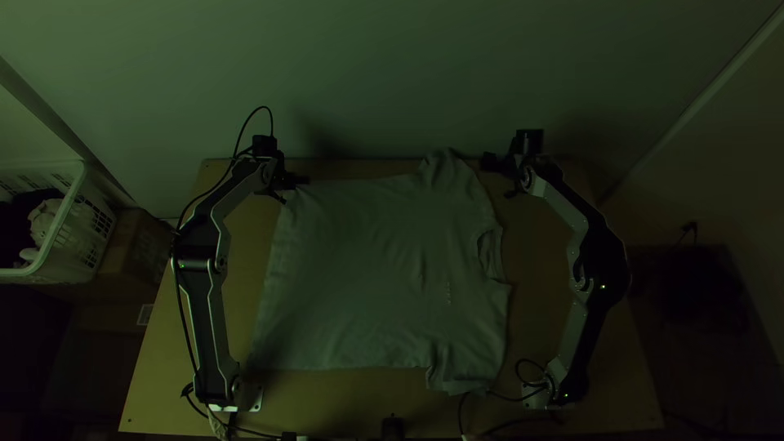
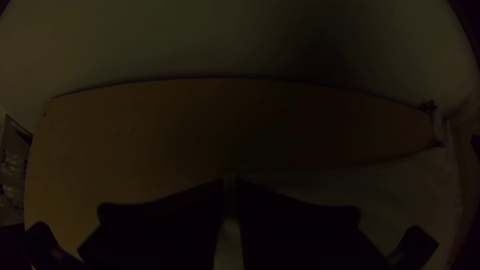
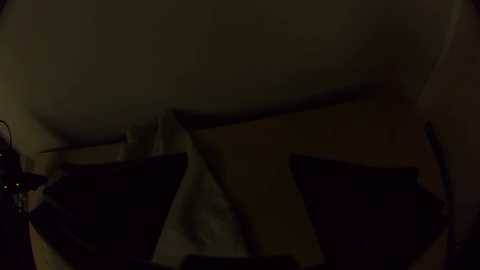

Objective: Fold the t-shirt

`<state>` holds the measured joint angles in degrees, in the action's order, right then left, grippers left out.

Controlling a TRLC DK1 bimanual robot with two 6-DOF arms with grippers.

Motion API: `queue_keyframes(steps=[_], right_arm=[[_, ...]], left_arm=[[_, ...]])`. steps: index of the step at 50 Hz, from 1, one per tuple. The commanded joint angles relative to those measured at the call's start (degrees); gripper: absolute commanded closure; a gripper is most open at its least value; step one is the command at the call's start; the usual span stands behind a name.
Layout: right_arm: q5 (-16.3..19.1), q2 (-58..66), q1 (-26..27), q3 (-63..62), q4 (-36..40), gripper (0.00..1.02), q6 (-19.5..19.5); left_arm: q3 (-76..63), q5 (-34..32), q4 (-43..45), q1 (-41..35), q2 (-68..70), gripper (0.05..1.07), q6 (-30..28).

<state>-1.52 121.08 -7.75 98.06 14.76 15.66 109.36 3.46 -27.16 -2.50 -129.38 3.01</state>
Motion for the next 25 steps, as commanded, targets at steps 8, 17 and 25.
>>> queue_keyframes(steps=[8, 17, 25], right_arm=[[0.3, 4.3, -1.8, 6.4, 4.3, 0.10, 1.9], [0.8, 8.5, -2.4, 12.5, 9.1, 0.10, 2.8], [0.9, 14.0, -2.4, 20.8, 16.8, 0.10, 3.2]], left_arm=[[1.0, 0.1, -1.8, 0.7, -0.1, 1.05, 1.5], [1.6, 0.0, -2.3, 0.6, 1.7, 1.05, 2.8], [1.6, 0.0, -2.3, 0.1, 2.7, 1.05, 2.9]])
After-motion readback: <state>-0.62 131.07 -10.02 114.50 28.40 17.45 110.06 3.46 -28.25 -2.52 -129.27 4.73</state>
